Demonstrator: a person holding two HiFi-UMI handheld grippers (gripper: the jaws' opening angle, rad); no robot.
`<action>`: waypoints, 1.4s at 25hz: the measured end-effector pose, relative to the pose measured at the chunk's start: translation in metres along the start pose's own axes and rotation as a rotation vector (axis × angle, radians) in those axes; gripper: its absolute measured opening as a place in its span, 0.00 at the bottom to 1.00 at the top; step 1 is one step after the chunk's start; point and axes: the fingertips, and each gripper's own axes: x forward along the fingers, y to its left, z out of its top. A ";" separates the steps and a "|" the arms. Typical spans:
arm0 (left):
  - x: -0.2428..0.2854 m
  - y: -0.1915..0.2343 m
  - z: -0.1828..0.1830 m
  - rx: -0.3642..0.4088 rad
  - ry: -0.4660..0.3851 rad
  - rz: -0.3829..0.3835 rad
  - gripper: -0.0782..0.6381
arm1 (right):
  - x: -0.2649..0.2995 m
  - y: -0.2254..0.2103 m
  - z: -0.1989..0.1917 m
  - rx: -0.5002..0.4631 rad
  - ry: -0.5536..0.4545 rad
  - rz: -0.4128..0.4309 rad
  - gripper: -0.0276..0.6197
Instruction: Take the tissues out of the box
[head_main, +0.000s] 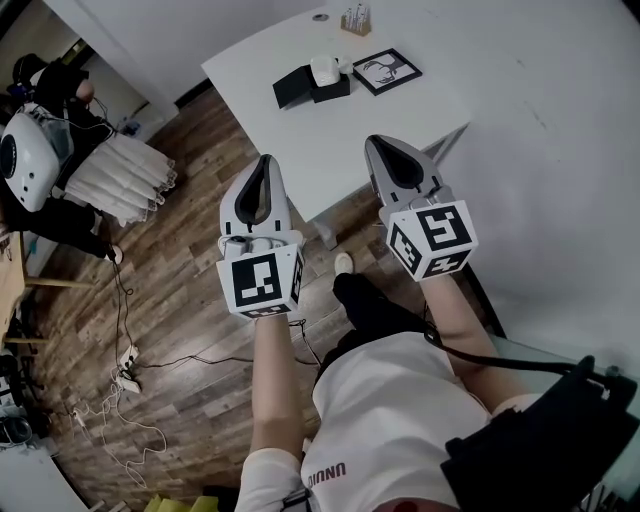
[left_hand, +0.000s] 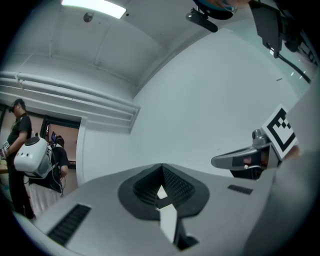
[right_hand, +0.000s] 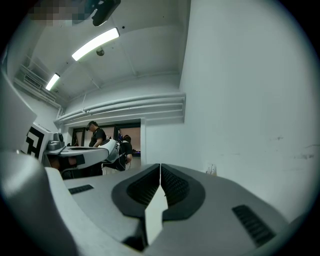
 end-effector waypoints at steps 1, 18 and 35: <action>0.007 0.005 -0.001 0.000 0.003 0.002 0.13 | 0.009 -0.003 0.001 0.001 0.001 -0.001 0.08; 0.151 0.079 -0.019 -0.004 0.049 -0.029 0.13 | 0.168 -0.057 0.004 0.030 0.061 -0.015 0.08; 0.237 0.084 -0.061 -0.035 0.061 -0.154 0.13 | 0.211 -0.100 -0.029 0.102 0.040 -0.087 0.18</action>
